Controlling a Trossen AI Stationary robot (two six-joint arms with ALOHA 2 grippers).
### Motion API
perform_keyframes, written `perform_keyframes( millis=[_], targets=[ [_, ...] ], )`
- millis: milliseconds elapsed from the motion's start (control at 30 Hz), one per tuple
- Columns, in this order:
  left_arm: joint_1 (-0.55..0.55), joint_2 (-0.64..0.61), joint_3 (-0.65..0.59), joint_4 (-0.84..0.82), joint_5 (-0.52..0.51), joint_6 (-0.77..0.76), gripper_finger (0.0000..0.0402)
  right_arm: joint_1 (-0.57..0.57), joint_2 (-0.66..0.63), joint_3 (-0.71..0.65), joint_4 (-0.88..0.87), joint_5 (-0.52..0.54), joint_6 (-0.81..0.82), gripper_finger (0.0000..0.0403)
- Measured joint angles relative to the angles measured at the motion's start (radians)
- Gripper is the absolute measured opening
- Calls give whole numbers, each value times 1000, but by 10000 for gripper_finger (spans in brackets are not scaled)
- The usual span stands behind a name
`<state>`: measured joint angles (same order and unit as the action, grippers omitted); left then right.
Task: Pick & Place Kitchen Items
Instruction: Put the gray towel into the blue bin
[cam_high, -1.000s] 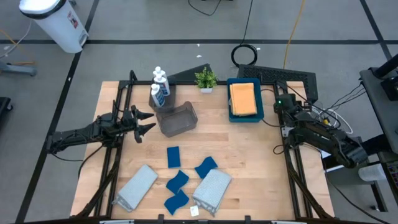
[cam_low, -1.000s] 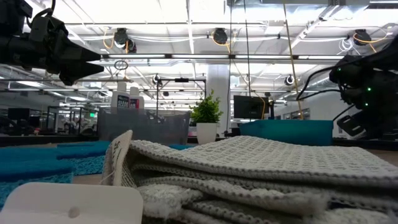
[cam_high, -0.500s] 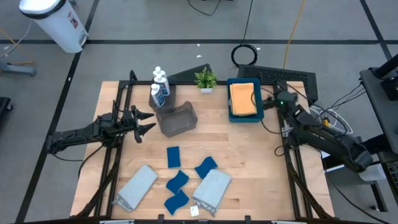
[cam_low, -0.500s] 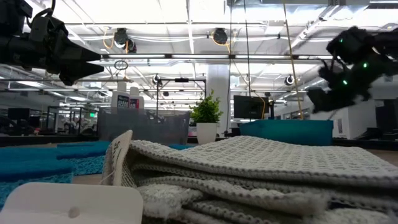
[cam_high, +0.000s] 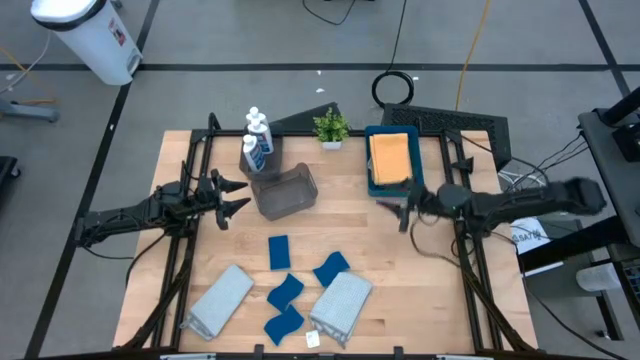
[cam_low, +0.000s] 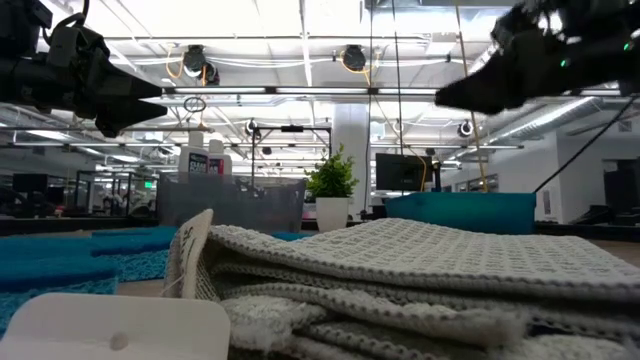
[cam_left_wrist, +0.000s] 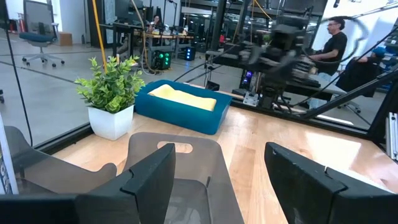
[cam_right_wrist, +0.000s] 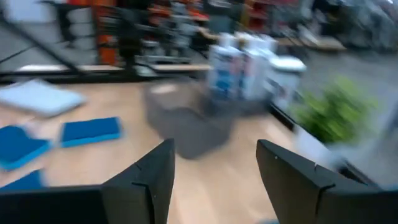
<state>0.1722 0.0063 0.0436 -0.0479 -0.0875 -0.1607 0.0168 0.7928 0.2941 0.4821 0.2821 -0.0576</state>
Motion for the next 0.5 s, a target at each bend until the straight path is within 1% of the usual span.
perform_keyframes(
  millis=[100, 233, 333, 433, 500],
  targets=[
    [0, 0, 0, 0, 0, 0, 251, 137, 83, 50, 17, 54, -41, 199],
    [0, 0, 0, 0, 0, 0, 251, 244, 213, 117, 27, 54, 17, 199],
    [0, 0, 0, 0, 0, 0, 251, 280, 315, 162, 24, 54, 78, 199],
    [0, 0, 0, 0, 0, 0, 251, 290, 419, 220, 22, 49, 99, 199],
    [0, 0, 0, 0, 0, 0, 251, 286, 489, 268, 9, -5, 113, 200]
  ],
)
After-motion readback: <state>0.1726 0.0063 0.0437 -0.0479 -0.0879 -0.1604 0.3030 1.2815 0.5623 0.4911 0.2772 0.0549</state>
